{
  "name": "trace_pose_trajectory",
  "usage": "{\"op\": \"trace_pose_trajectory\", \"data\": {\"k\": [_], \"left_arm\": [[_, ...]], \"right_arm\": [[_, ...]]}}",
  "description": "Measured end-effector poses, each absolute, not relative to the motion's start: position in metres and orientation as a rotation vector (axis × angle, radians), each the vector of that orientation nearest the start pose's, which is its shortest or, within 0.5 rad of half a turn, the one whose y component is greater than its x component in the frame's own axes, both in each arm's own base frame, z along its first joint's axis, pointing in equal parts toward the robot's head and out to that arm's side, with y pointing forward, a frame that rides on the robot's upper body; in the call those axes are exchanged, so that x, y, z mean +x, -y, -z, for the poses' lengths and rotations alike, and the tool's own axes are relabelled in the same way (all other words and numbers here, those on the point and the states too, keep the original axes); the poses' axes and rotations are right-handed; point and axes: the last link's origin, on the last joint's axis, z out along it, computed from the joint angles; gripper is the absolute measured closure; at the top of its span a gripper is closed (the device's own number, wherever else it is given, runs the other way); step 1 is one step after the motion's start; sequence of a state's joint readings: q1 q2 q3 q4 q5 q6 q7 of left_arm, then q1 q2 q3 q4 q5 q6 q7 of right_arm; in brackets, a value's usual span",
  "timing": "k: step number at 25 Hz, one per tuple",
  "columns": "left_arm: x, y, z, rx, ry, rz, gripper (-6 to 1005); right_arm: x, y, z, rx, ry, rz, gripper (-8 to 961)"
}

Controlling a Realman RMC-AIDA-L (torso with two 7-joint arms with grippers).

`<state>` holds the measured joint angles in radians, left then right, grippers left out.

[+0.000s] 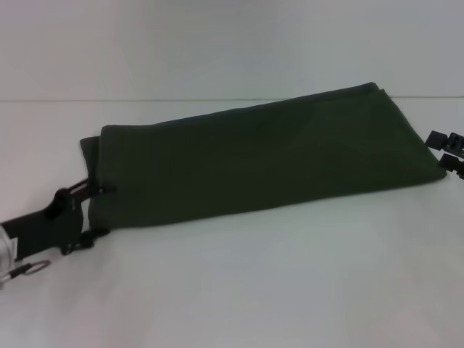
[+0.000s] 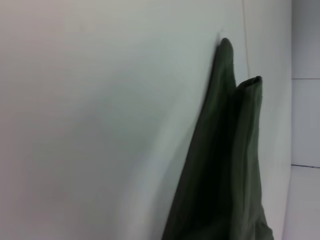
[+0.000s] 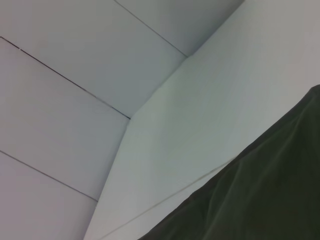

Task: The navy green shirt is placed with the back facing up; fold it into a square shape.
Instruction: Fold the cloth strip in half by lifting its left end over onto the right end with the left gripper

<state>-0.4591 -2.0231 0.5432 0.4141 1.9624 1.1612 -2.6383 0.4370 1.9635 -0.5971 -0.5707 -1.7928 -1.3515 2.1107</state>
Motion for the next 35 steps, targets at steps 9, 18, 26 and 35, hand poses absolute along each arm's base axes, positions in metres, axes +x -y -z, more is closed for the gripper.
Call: {"op": "trace_pose_trajectory", "data": {"k": [9, 18, 26, 35], "left_arm": [[-0.333, -0.337, -0.007, 1.702, -2.586, -1.270, 65], [-0.347, -0.330, -0.001, 1.666, -2.688, -1.206, 73], [-0.333, -0.350, 0.000, 1.771, -2.664, -1.181, 79], [-0.339, -0.336, 0.001, 1.760, -2.679, -1.062, 87]], "right_arm": [[0.329, -0.343, -0.068, -1.932, -1.661, -1.028, 22], [0.329, -0.343, -0.069, -1.921, -1.661, -1.038, 22], [0.330, -0.342, -0.069, -1.918, -1.665, -1.039, 22], [0.334, -0.340, -0.070, -1.901, -1.670, -1.041, 22]]}}
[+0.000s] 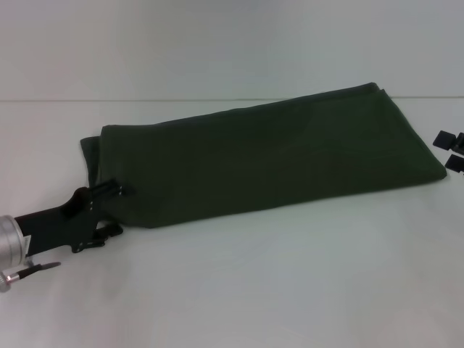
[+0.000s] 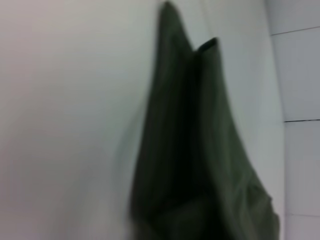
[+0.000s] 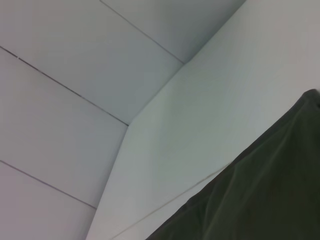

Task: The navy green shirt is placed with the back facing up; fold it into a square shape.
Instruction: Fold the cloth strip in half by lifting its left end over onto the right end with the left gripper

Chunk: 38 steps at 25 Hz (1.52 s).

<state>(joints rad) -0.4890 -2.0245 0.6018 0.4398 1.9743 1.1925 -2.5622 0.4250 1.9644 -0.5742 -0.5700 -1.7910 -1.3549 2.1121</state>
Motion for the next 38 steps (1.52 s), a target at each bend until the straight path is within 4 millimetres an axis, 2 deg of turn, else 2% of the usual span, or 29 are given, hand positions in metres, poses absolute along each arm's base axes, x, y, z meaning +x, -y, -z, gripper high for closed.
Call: {"op": "trace_pose_trajectory", "data": {"k": [4, 8, 20, 32, 38], "left_arm": [[-0.343, -0.333, 0.001, 1.732, -2.709, -1.051, 90], [-0.346, -0.339, -0.002, 1.735, -2.745, -1.083, 93], [-0.335, -0.356, 0.001, 1.817, -2.721, -1.098, 103], [-0.336, -0.354, -0.001, 1.907, -2.682, -1.072, 280], [-0.332, -0.355, -0.005, 2.048, -2.598, -1.063, 567]], "right_arm": [[0.335, -0.339, -0.072, -1.892, -1.671, -1.047, 23], [0.335, -0.339, -0.072, -1.892, -1.671, -1.048, 23], [0.333, -0.342, -0.072, -1.886, -1.670, -1.057, 23], [0.335, -0.340, -0.074, -1.863, -1.678, -1.075, 23], [0.335, -0.340, -0.074, -1.860, -1.677, -1.078, 23]]}}
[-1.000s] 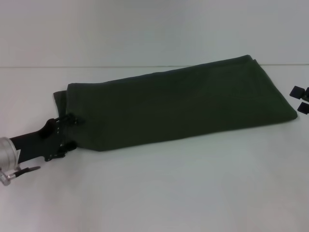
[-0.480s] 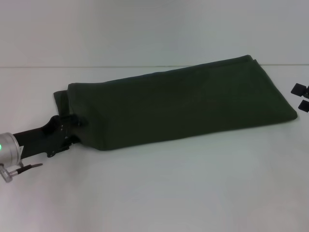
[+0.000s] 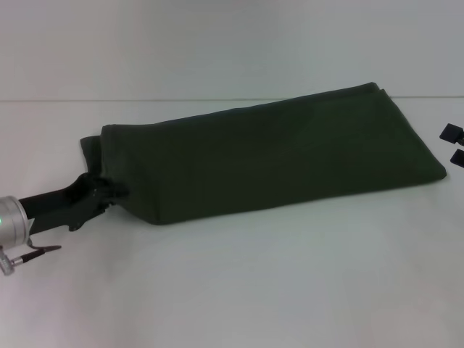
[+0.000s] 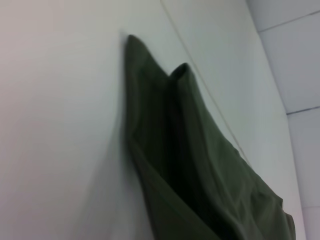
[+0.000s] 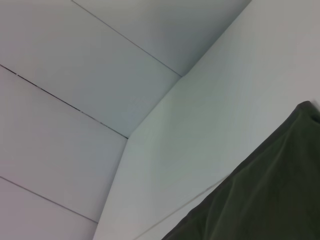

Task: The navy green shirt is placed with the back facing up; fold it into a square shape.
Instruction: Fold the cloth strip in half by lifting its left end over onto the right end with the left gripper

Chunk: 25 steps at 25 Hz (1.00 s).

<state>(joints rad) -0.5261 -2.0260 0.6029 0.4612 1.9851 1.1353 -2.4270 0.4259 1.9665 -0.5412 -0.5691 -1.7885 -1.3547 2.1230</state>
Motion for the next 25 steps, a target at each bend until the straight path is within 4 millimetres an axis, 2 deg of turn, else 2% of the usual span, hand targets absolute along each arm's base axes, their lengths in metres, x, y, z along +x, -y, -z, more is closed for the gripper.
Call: {"op": "trace_pose_trajectory", "data": {"k": [6, 10, 15, 16, 25], "left_arm": [[-0.336, -0.354, -0.015, 2.114, -2.579, -1.078, 803], [-0.350, -0.353, -0.034, 2.135, -2.635, -1.123, 944], [-0.365, -0.353, -0.053, 2.140, -2.708, -1.137, 953], [-0.376, -0.348, -0.065, 2.115, -2.760, -1.171, 955], [-0.412, -0.331, -0.096, 2.092, -2.950, -1.209, 955]], "right_arm": [[0.335, -0.341, -0.075, -1.859, -1.676, -1.079, 23], [0.337, -0.341, -0.077, -1.839, -1.676, -1.089, 24], [0.338, -0.341, -0.078, -1.827, -1.685, -1.094, 24], [0.339, -0.340, -0.078, -1.824, -1.687, -1.094, 24], [0.341, -0.342, -0.080, -1.800, -1.690, -1.099, 24]]}}
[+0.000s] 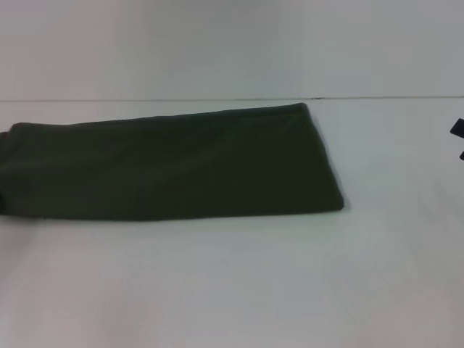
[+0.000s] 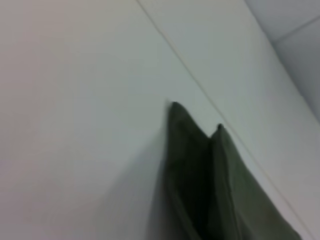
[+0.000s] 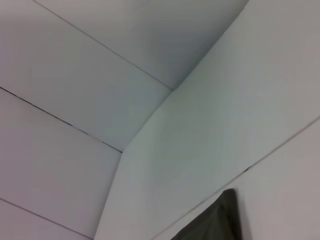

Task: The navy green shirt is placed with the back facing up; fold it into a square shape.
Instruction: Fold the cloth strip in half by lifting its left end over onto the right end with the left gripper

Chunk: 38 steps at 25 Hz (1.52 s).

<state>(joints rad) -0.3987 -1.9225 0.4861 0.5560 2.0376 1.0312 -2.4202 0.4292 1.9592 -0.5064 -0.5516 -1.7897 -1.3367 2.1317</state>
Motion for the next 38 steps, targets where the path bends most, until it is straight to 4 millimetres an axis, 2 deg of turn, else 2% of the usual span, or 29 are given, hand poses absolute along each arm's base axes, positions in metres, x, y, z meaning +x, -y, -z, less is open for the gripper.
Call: {"op": "trace_pose_trajectory", "data": {"k": [5, 9, 10, 11, 12, 13, 18, 21, 27, 31, 33, 38], "left_arm": [[-0.410, -0.333, -0.099, -1.370, 1.894, 0.773, 955], [-0.385, -0.341, -0.103, -1.468, 1.874, 0.868, 955], [-0.385, -0.341, -0.103, -1.468, 1.874, 0.868, 955], [-0.375, -0.344, -0.104, -1.504, 1.866, 0.910, 955], [-0.351, -0.353, -0.109, -1.591, 1.848, 0.996, 955], [-0.338, -0.359, -0.111, -1.639, 1.842, 1.028, 955], [-0.279, -0.388, -0.109, -1.864, 1.803, 1.082, 956], [-0.243, -0.405, -0.092, -1.993, 1.772, 1.073, 956], [-0.190, -0.423, -0.036, -2.181, 1.676, 0.966, 956], [-0.170, -0.426, -0.005, -2.255, 1.583, 0.918, 956], [-0.159, -0.426, 0.018, -2.299, 1.536, 0.868, 956], [-0.142, -0.426, 0.070, -2.392, 1.445, 0.655, 956]], "right_arm": [[0.339, -0.343, -0.078, -1.805, -1.693, -1.103, 24], [0.339, -0.343, -0.078, -1.804, -1.696, -1.101, 24], [0.340, -0.343, -0.078, -1.804, -1.696, -1.101, 24], [0.339, -0.343, -0.078, -1.806, -1.696, -1.102, 24], [0.339, -0.343, -0.078, -1.806, -1.695, -1.103, 24], [0.339, -0.343, -0.078, -1.808, -1.695, -1.104, 24], [0.338, -0.343, -0.077, -1.814, -1.692, -1.107, 24], [0.338, -0.342, -0.076, -1.814, -1.693, -1.108, 24], [0.335, -0.344, -0.073, -1.819, -1.692, -1.108, 23], [0.333, -0.347, -0.072, -1.830, -1.691, -1.105, 23], [0.332, -0.348, -0.072, -1.833, -1.690, -1.105, 22], [0.330, -0.349, -0.069, -1.840, -1.696, -1.104, 22]]}}
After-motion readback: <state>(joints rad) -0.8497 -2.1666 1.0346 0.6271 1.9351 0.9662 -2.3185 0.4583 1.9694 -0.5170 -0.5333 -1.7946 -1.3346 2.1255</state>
